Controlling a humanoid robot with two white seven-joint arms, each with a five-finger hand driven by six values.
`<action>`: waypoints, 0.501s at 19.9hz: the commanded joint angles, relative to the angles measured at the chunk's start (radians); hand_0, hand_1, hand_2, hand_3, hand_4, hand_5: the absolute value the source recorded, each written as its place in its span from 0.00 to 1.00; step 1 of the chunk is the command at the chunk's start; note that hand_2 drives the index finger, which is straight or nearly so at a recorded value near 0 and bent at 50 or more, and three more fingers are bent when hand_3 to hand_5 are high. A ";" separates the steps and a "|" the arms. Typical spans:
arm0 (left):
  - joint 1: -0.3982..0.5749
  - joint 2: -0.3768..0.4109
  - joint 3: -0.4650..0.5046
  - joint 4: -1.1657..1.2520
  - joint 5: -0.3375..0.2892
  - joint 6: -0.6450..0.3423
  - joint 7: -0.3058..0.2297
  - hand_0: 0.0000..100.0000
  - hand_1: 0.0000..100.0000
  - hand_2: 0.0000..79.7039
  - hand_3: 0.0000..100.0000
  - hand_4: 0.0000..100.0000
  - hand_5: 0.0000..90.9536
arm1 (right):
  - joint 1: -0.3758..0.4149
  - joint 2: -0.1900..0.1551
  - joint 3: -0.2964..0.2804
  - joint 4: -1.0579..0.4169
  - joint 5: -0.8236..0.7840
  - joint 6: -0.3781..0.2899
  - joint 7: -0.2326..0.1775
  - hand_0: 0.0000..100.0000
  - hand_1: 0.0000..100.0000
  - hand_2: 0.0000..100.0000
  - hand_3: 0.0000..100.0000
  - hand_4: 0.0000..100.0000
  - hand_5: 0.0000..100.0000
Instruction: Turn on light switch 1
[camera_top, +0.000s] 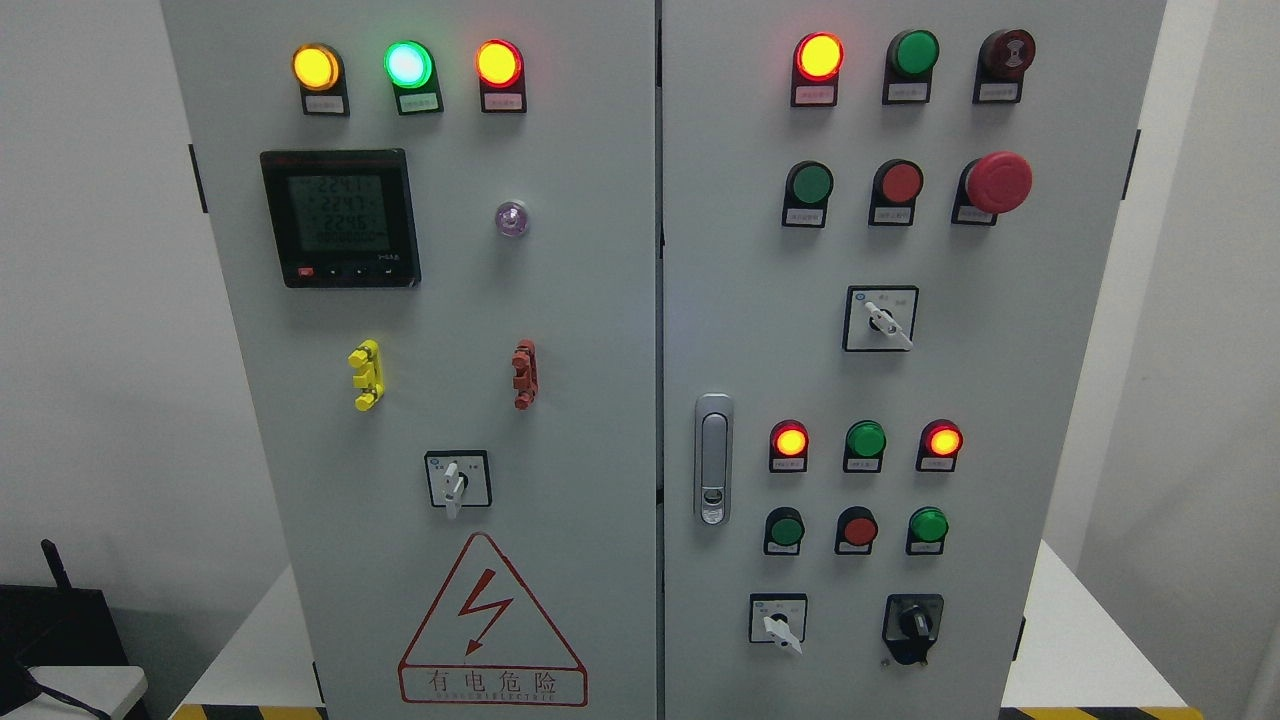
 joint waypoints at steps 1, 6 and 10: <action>-0.056 0.019 0.003 -0.373 0.007 0.008 0.001 0.48 0.00 0.17 0.33 0.44 0.16 | 0.000 0.000 0.000 0.000 -0.018 0.001 -0.001 0.12 0.39 0.00 0.00 0.00 0.00; -0.125 0.019 -0.086 -0.468 0.002 0.013 0.004 0.46 0.00 0.23 0.36 0.48 0.21 | 0.000 0.000 0.000 0.000 -0.017 0.001 -0.001 0.12 0.39 0.00 0.00 0.00 0.00; -0.173 0.021 -0.175 -0.511 -0.002 0.027 0.008 0.39 0.00 0.27 0.39 0.51 0.26 | 0.000 0.000 0.000 0.000 -0.017 0.001 -0.001 0.12 0.39 0.00 0.00 0.00 0.00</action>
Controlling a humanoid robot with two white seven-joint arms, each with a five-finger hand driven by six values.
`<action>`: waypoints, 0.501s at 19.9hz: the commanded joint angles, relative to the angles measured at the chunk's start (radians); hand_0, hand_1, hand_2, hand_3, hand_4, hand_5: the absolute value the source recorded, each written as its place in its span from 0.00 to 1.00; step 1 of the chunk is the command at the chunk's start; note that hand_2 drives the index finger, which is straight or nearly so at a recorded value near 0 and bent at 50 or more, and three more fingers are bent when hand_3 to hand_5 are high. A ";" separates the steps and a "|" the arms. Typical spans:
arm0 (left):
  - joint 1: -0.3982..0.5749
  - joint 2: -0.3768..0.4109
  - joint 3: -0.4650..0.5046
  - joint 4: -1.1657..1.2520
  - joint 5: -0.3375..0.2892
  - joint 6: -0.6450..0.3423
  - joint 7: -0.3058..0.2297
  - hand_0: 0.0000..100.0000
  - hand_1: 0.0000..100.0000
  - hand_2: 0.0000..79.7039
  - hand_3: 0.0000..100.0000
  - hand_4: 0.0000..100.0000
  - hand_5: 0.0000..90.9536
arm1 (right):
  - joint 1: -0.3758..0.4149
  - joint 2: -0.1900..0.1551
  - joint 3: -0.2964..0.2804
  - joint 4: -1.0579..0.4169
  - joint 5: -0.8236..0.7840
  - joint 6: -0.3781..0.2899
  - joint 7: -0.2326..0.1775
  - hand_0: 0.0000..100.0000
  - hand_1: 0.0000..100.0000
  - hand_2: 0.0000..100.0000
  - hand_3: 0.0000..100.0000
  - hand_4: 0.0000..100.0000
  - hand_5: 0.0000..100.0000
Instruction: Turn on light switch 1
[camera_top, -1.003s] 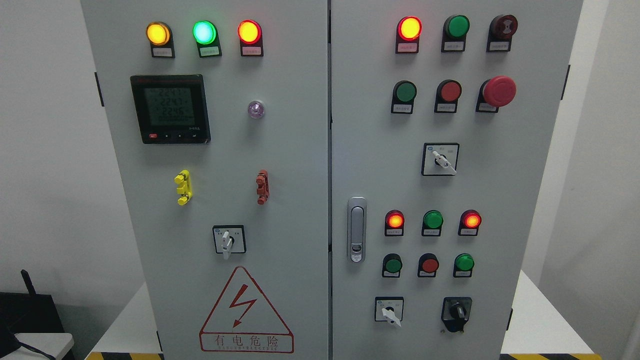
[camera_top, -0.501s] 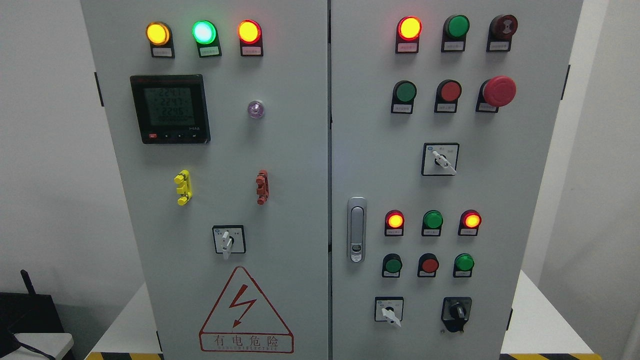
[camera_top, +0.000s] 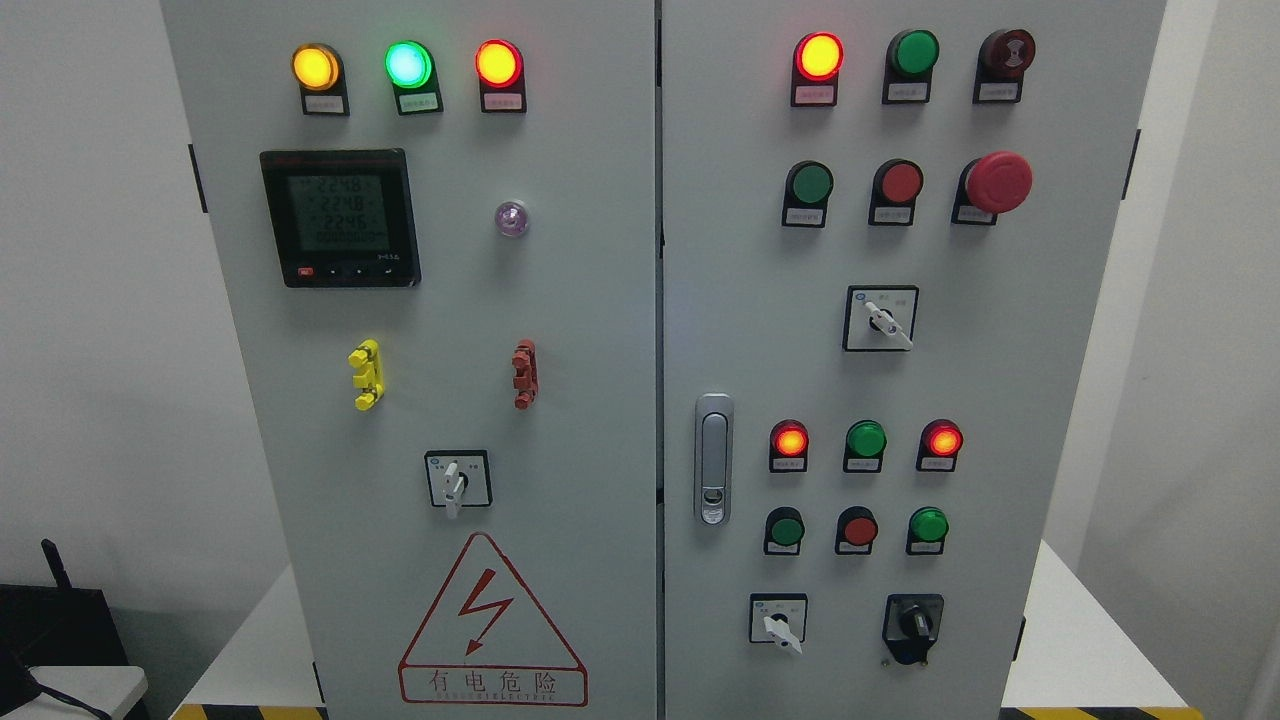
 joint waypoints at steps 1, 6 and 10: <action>-0.072 0.008 -0.149 -0.240 -0.003 0.009 0.006 0.37 0.00 0.31 0.41 0.53 0.30 | 0.000 0.000 0.000 0.000 -0.017 0.001 -0.001 0.12 0.39 0.00 0.00 0.00 0.00; -0.125 -0.001 -0.273 -0.241 -0.006 0.038 0.058 0.31 0.02 0.43 0.46 0.56 0.40 | 0.000 0.000 0.000 0.000 -0.017 0.001 -0.001 0.12 0.39 0.00 0.00 0.00 0.00; -0.142 -0.003 -0.386 -0.254 -0.006 0.064 0.125 0.27 0.05 0.46 0.48 0.57 0.43 | 0.000 0.000 0.000 0.000 -0.018 0.001 -0.001 0.12 0.39 0.00 0.00 0.00 0.00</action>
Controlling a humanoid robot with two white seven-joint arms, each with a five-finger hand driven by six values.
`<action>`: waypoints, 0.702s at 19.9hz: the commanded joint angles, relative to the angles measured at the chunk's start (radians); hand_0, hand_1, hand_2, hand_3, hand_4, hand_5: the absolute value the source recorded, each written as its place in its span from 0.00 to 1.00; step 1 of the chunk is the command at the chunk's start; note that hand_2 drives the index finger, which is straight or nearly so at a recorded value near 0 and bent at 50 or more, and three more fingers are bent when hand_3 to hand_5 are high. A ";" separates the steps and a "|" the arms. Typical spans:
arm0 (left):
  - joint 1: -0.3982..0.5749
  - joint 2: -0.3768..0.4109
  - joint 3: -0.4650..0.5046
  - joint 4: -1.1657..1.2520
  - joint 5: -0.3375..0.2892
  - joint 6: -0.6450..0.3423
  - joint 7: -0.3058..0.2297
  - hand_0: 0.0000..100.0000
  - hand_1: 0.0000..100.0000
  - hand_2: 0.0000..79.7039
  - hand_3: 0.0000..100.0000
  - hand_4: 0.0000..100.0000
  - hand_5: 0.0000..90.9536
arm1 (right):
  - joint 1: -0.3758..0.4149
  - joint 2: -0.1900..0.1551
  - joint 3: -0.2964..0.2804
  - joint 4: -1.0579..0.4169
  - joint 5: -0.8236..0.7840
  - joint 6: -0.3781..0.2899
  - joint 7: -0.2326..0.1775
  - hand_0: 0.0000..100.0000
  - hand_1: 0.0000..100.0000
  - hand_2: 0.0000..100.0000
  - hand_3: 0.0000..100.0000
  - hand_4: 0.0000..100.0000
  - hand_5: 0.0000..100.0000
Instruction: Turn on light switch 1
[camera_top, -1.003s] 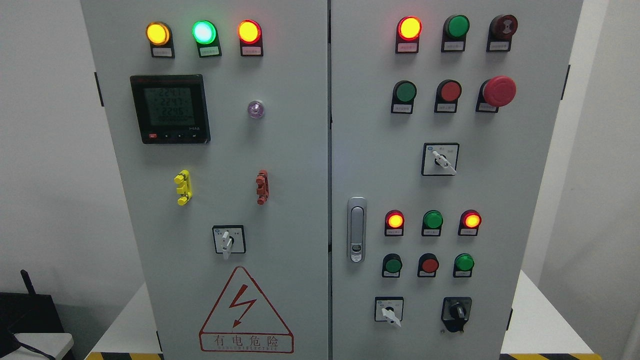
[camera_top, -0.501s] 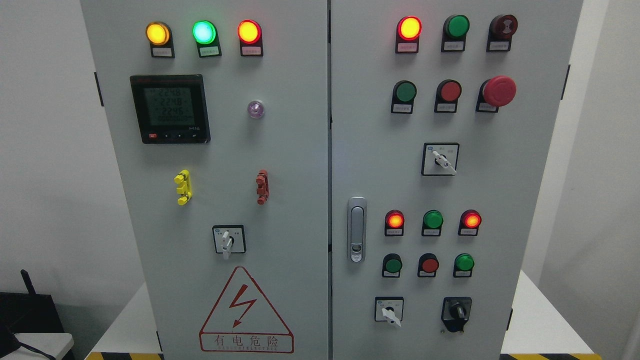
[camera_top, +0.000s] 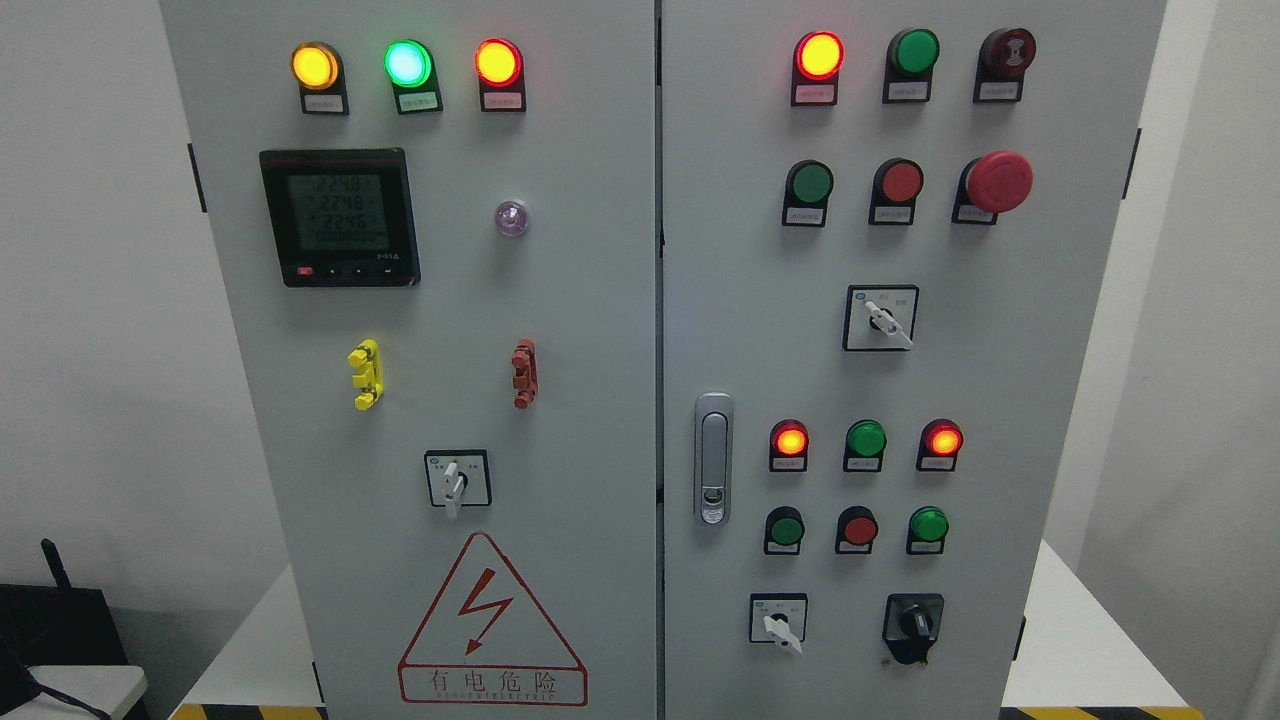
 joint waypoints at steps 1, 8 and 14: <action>-0.045 -0.003 -0.251 -0.113 -0.003 0.025 0.058 0.26 0.05 0.46 0.48 0.57 0.43 | 0.000 0.000 0.000 0.000 -0.017 0.001 -0.001 0.12 0.39 0.00 0.00 0.00 0.00; -0.123 -0.037 -0.378 -0.125 -0.034 0.106 0.133 0.21 0.08 0.54 0.53 0.61 0.49 | 0.000 0.000 0.000 0.000 -0.017 0.001 -0.001 0.12 0.39 0.00 0.00 0.00 0.00; -0.140 -0.051 -0.472 -0.125 -0.116 0.142 0.178 0.17 0.10 0.58 0.58 0.64 0.53 | 0.000 0.000 0.000 0.000 -0.017 0.001 -0.001 0.12 0.39 0.00 0.00 0.00 0.00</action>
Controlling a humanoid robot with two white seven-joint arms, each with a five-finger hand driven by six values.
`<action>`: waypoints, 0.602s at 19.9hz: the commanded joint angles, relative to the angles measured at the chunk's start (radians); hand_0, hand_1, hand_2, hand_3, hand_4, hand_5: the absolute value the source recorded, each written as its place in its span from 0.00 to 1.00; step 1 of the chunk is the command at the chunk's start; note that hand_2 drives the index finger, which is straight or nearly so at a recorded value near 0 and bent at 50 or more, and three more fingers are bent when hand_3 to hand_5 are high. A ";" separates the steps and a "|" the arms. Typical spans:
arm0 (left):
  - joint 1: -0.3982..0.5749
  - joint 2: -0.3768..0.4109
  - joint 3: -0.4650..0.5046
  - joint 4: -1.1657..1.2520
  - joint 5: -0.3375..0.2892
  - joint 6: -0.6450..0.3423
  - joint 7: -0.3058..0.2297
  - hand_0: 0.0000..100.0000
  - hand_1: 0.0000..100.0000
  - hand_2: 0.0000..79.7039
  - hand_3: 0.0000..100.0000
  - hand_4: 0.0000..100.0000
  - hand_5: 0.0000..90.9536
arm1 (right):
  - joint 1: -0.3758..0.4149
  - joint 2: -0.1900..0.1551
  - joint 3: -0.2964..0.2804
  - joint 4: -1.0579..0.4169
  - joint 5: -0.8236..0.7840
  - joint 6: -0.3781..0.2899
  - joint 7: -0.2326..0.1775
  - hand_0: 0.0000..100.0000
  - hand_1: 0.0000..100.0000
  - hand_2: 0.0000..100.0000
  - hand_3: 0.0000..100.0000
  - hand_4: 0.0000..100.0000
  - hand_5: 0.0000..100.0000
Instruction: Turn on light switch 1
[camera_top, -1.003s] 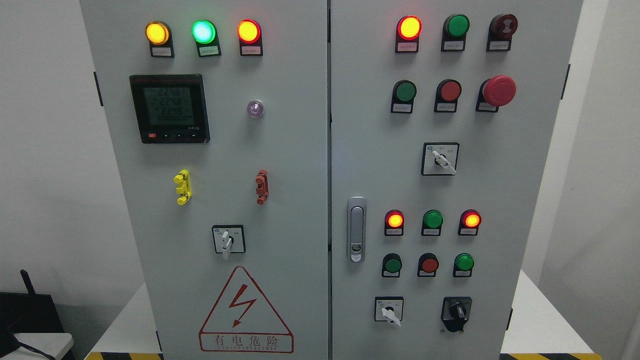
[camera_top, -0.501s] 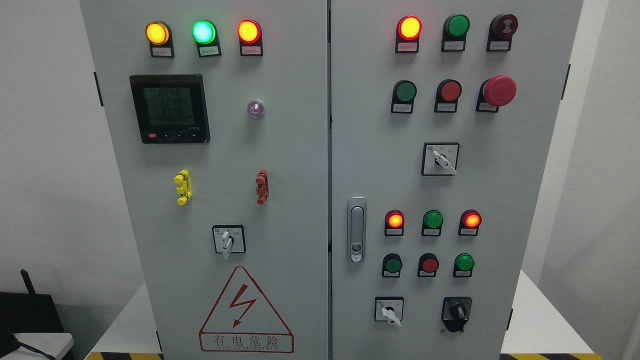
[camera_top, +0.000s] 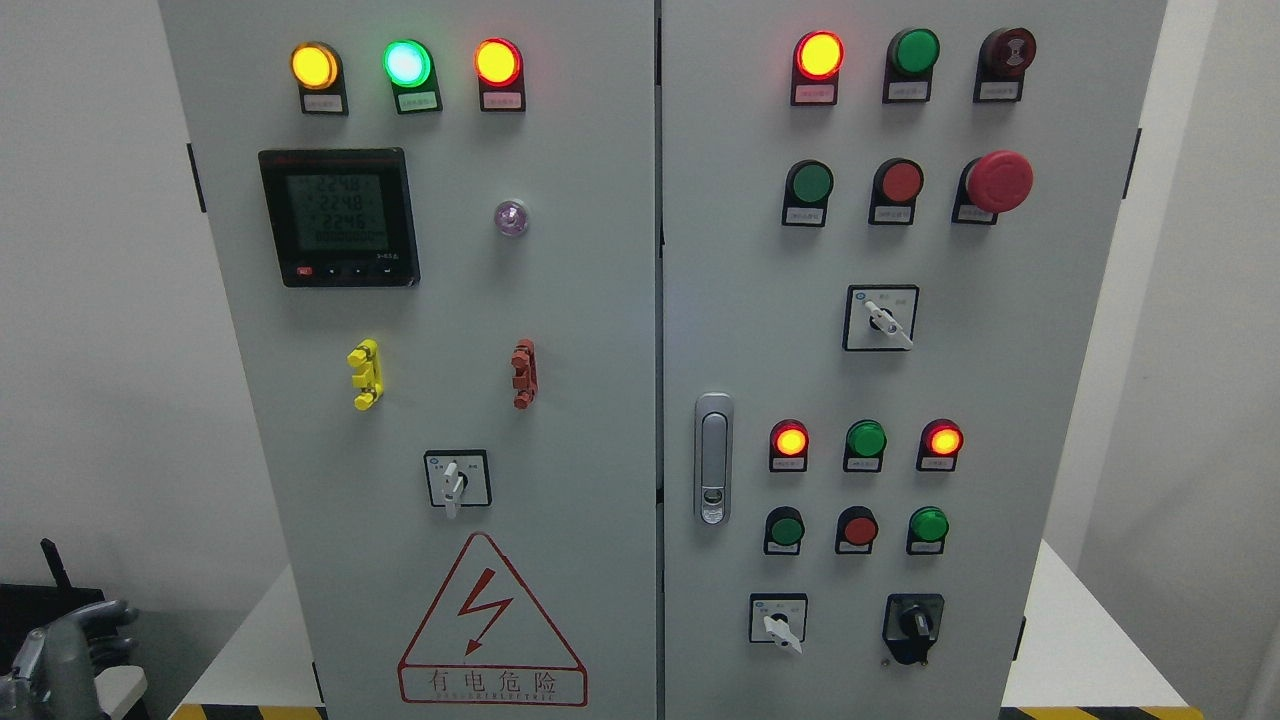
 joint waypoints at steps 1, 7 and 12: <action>-0.036 -0.040 -0.207 -0.036 -0.071 0.020 0.029 0.17 0.10 0.59 0.58 0.65 0.53 | 0.000 0.000 0.000 0.000 -0.017 0.001 -0.001 0.12 0.39 0.00 0.00 0.00 0.00; -0.068 -0.091 -0.267 -0.039 -0.092 0.097 0.047 0.15 0.12 0.62 0.63 0.68 0.57 | 0.000 0.000 0.000 0.000 -0.018 0.001 -0.001 0.12 0.39 0.00 0.00 0.00 0.00; -0.107 -0.114 -0.310 -0.039 -0.112 0.155 0.079 0.14 0.15 0.65 0.68 0.72 0.63 | 0.000 0.000 0.000 0.000 -0.017 0.001 -0.001 0.12 0.39 0.00 0.00 0.00 0.00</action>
